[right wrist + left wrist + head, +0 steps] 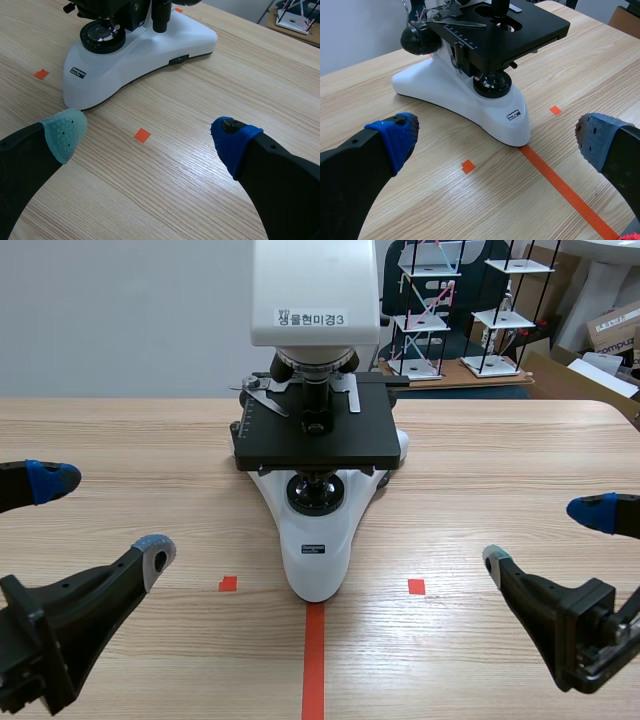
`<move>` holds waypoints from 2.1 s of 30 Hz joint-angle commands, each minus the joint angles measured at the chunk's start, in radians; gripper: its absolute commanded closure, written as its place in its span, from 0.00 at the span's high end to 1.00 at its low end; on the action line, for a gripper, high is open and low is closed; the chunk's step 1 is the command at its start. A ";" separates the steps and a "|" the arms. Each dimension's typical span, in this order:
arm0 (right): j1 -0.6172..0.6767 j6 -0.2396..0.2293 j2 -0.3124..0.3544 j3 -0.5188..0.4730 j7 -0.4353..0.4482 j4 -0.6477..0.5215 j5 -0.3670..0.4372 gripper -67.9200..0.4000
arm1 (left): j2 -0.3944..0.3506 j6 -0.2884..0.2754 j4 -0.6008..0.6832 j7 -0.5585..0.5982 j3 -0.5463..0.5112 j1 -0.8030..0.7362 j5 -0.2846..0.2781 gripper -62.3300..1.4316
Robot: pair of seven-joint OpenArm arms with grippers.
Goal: Point at the revolving nosepiece
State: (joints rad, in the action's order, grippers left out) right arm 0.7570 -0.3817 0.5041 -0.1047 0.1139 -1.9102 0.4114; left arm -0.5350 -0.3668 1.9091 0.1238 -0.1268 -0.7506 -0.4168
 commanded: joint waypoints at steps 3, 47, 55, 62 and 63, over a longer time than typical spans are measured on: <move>-0.004 -0.003 0.000 -0.011 0.018 -0.008 0.002 0.81 | 0.000 0.006 0.016 0.014 0.003 0.000 -0.006 1.00; -0.572 -0.119 0.000 0.097 0.096 0.259 -0.147 0.01 | 0.000 0.006 0.016 0.014 0.003 0.000 -0.006 1.00; -0.755 -0.312 0.000 0.153 0.193 0.394 -0.147 0.00 | 0.000 0.006 0.016 0.013 0.003 0.000 -0.006 1.00; -0.905 -0.364 0.000 0.211 0.193 0.480 -0.147 0.00 | 0.000 0.006 0.016 0.014 0.003 0.000 -0.006 1.00; -0.925 -0.364 0.000 0.220 0.192 0.491 -0.147 0.00 | 0.000 0.006 0.016 0.014 0.003 0.000 -0.006 1.00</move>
State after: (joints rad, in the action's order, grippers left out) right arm -0.1417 -0.7403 0.5041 0.1135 0.2874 -1.4101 0.2512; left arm -0.5346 -0.3668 1.9091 0.1238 -0.1268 -0.7506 -0.4164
